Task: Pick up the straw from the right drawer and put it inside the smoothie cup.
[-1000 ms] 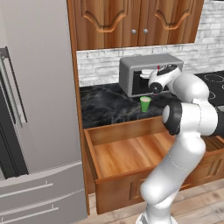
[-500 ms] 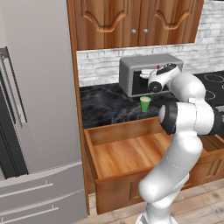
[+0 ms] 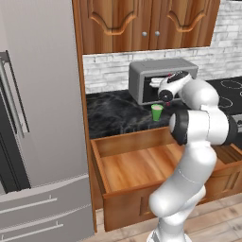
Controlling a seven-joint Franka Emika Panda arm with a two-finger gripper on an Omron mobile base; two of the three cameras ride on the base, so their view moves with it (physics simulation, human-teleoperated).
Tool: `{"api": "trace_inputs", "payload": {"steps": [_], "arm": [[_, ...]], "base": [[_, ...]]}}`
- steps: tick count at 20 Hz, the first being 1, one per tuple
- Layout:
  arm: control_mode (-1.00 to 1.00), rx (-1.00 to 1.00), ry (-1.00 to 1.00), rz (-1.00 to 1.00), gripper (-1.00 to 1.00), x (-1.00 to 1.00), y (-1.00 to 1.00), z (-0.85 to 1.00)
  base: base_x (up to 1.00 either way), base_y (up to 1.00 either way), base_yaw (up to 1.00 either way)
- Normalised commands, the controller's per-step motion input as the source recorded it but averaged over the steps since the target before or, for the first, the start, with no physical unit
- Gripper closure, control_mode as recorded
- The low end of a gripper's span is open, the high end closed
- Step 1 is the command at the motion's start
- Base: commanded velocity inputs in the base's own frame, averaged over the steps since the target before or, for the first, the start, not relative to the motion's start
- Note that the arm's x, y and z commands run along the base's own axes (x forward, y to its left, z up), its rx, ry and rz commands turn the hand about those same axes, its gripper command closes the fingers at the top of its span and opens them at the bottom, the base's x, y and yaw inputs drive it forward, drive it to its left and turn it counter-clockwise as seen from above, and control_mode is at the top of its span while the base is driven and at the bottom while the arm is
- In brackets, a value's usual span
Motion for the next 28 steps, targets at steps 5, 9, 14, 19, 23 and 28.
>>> {"api": "trace_inputs", "payload": {"steps": [5,9,14,19,23,28], "arm": [[-1.00,0.06,0.00,0.00,1.00,0.13,0.00,-0.01],[-1.00,0.02,0.00,-0.04,1.00,0.29,-0.09,-0.06],[-1.00,0.00,0.00,-0.01,1.00,0.11,-0.10,-0.14],[-1.00,0.00,-0.01,0.00,1.00,0.00,-0.01,-0.24],[-1.00,0.00,-0.08,0.00,1.00,0.00,0.00,-0.29],[-1.00,-0.05,-0.09,0.00,1.00,0.00,0.00,-0.29]], "base": [[0.00,0.00,0.00],[0.00,0.00,0.00],[0.00,0.00,0.00],[0.00,0.00,0.00],[0.00,0.00,0.00],[0.00,0.00,0.00]]}}
